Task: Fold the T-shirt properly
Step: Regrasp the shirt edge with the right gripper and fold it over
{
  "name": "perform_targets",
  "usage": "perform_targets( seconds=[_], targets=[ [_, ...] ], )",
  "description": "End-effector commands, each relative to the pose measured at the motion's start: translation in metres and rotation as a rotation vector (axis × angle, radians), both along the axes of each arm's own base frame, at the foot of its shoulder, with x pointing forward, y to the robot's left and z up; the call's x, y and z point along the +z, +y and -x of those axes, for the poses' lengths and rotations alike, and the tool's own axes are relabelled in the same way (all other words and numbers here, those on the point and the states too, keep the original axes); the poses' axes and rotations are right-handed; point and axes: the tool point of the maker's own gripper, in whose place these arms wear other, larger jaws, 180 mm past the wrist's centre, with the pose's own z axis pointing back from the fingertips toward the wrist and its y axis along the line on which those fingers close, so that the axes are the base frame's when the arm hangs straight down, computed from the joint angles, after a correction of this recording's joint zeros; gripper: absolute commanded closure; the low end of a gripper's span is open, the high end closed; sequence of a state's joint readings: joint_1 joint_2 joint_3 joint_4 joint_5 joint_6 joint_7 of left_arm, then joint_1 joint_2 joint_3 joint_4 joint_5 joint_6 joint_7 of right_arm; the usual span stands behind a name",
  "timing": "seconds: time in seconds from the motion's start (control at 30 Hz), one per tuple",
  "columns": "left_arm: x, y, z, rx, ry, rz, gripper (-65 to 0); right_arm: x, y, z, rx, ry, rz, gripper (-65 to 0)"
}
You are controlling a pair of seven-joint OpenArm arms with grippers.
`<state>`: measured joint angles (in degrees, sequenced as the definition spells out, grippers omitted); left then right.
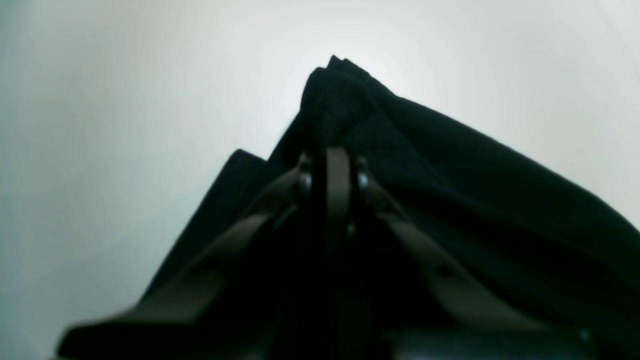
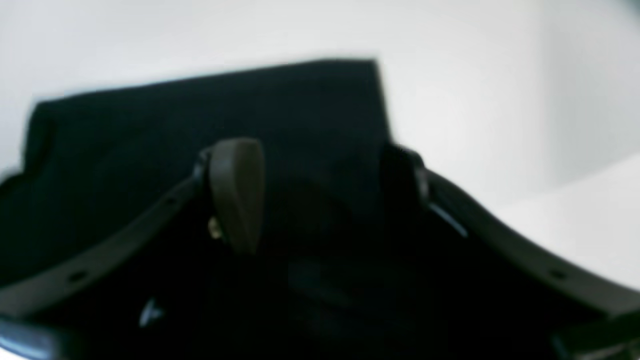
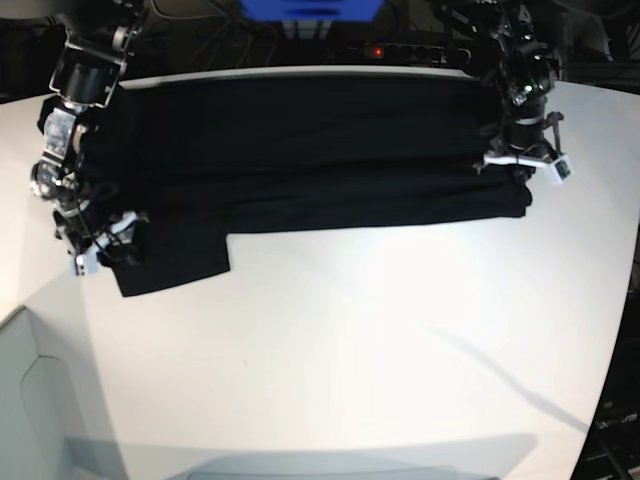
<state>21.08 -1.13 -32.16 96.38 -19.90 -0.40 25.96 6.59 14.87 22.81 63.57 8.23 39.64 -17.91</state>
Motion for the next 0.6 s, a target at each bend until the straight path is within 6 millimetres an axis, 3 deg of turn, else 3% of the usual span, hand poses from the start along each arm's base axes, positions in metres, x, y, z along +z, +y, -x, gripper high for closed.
perform_targets(
  seconds=[0.0, 0.27, 0.33, 0.5, 0.57],
  targets=[
    [0.012, 0.005, -0.005, 0.002, -0.038, -0.027, 0.0, 0.010, -0.009, -0.007, 0.003, -0.020, 0.021, -37.3],
    [0.012, 0.006, -0.006, 0.004, -0.040, -0.028, 0.0, -0.001, -0.020, 0.008, 0.002, 0.023, 0.043, -34.6],
    [0.014, 0.006, -0.008, 0.003, -0.046, -0.029, 0.0, -0.006, -0.021, 0.011, 0.013, 0.043, 0.075, -28.2],
    [0.016, 0.007, -0.010, 0.002, -0.051, -0.032, 0.0, -0.020, -0.005, 0.013, 0.051, 0.089, 0.142, -2.0],
    [0.016, 0.007, -0.010, 0.002, -0.051, -0.032, 0.0, -0.013, -0.004, 0.007, 0.061, 0.073, 0.174, 0.0]
  ],
)
